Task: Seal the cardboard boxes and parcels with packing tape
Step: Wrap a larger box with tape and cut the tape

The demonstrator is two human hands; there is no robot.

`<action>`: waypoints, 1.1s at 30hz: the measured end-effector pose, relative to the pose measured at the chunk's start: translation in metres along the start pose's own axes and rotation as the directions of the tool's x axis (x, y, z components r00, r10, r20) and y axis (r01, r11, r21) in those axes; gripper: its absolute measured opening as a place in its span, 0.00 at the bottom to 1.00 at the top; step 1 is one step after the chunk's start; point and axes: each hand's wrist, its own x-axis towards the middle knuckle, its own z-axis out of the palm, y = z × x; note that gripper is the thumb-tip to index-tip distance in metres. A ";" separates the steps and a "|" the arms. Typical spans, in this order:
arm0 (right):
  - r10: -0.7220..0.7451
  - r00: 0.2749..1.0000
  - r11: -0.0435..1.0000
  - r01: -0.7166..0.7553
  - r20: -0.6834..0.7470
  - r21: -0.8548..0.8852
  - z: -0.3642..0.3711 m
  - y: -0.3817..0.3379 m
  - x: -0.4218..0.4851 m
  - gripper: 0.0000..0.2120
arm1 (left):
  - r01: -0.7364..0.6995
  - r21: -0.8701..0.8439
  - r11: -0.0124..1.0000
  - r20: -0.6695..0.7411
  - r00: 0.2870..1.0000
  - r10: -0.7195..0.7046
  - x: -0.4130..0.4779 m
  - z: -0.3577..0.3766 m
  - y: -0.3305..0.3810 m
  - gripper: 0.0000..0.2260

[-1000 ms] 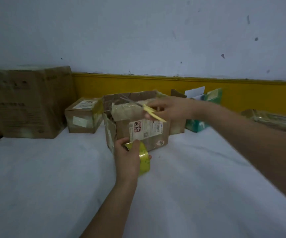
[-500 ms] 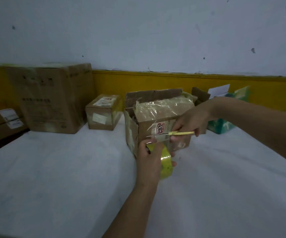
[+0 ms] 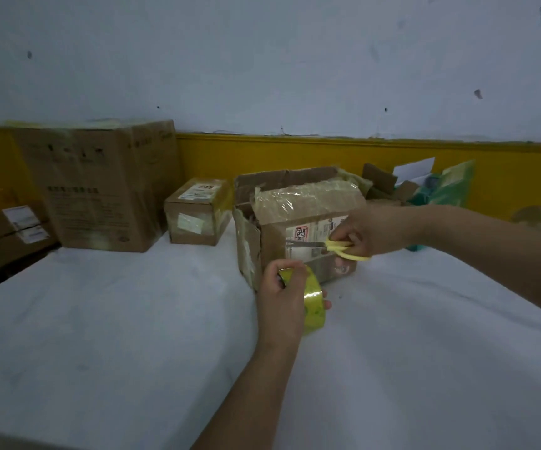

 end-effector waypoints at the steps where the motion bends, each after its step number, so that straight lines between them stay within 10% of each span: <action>1: 0.005 1.000 1.000 -0.005 -0.012 -0.011 0.003 0.002 -0.005 0.11 | -0.008 0.010 1.000 -0.002 1.000 0.008 -0.001 0.000 0.000 0.04; 7: 0.055 0.967 0.936 -0.137 0.250 0.325 0.036 0.019 -0.044 0.09 | -0.037 0.029 0.999 -0.013 0.999 0.037 -0.003 0.001 -0.004 0.03; 11: 0.267 0.926 0.958 -0.285 0.265 0.030 0.072 0.025 -0.057 0.24 | -0.035 0.010 0.999 -0.007 0.999 0.035 -0.005 0.002 -0.003 0.04; 21: 0.347 0.880 0.921 -0.254 0.324 -0.295 0.072 0.001 -0.050 0.16 | -0.033 0.045 0.998 0.003 0.999 0.033 -0.004 0.001 -0.006 0.02; 26: 0.119 0.968 0.907 -0.196 -0.219 -0.374 0.037 -0.017 -0.040 0.18 | -0.043 0.019 0.999 0.008 0.999 0.043 -0.004 0.002 -0.006 0.02; 29: -0.132 0.765 0.969 -0.035 -0.630 -0.245 0.013 -0.029 -0.014 0.19 | -0.032 0.021 0.999 0.008 0.999 0.032 -0.004 0.002 -0.005 0.02; 33: -0.237 0.781 0.968 0.143 -0.578 -0.204 0.004 -0.037 0.039 0.26 | -0.017 0.017 1.000 0.005 1.000 0.017 -0.003 0.001 -0.006 0.01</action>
